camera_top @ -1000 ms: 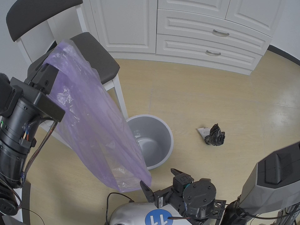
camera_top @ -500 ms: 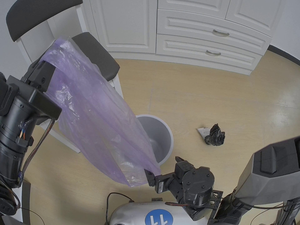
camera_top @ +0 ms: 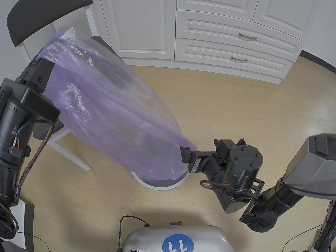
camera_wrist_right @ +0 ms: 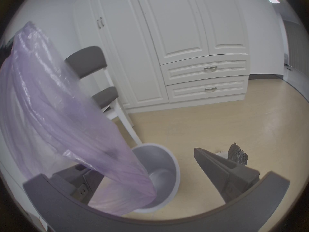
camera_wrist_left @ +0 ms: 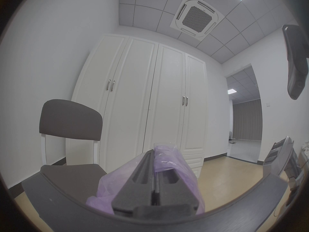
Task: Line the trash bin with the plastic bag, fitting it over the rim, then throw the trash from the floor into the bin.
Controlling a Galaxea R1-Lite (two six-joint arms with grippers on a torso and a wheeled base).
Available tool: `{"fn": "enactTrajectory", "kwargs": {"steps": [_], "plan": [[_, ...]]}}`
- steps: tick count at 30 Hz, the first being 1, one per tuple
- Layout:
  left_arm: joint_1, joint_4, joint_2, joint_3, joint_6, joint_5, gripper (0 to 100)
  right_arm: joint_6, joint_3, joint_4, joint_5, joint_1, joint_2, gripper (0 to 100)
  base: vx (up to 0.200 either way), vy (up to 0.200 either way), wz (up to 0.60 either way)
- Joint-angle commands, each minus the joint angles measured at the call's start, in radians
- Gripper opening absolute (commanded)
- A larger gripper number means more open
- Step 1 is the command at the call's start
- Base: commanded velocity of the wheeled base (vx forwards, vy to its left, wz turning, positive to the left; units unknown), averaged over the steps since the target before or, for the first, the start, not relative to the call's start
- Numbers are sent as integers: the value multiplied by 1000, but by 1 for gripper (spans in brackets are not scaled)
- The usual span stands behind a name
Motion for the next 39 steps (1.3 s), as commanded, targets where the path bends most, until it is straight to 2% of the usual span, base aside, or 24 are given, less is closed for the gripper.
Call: {"fn": "enactTrajectory", "kwargs": {"steps": [1,8,14,18,20,21,22,24,34,39], "plan": [[0,0,-2,-5,-1,1,0,39,-72,3,1,-47,21,100,0,0,0],[-8,0,-2,-12,-4,1,0,129,-130,18,21,-100,38,100,0,0,0],[-8,0,-4,-23,-6,2,0,224,-125,21,98,-109,17,100,0,0,0],[-8,0,-10,-25,-6,2,0,312,-78,79,201,-109,-43,100,0,0,0],[-8,0,-18,-25,-7,1,0,382,-52,119,287,-107,-88,100,0,0,0],[-8,0,-19,-25,-7,1,0,398,-47,122,305,-109,-95,100,0,0,0],[-8,0,-25,-25,-6,1,0,445,-26,127,359,-110,-115,100,0,0,0],[-8,0,-33,-25,-6,1,0,463,-6,116,393,-118,-112,100,0,0,0],[-9,1,-62,-41,-6,2,0,457,21,98,400,-110,-83,100,0,0,0],[-9,3,-70,-48,-6,2,0,448,60,6,402,-103,-75,100,0,0,0]]}}
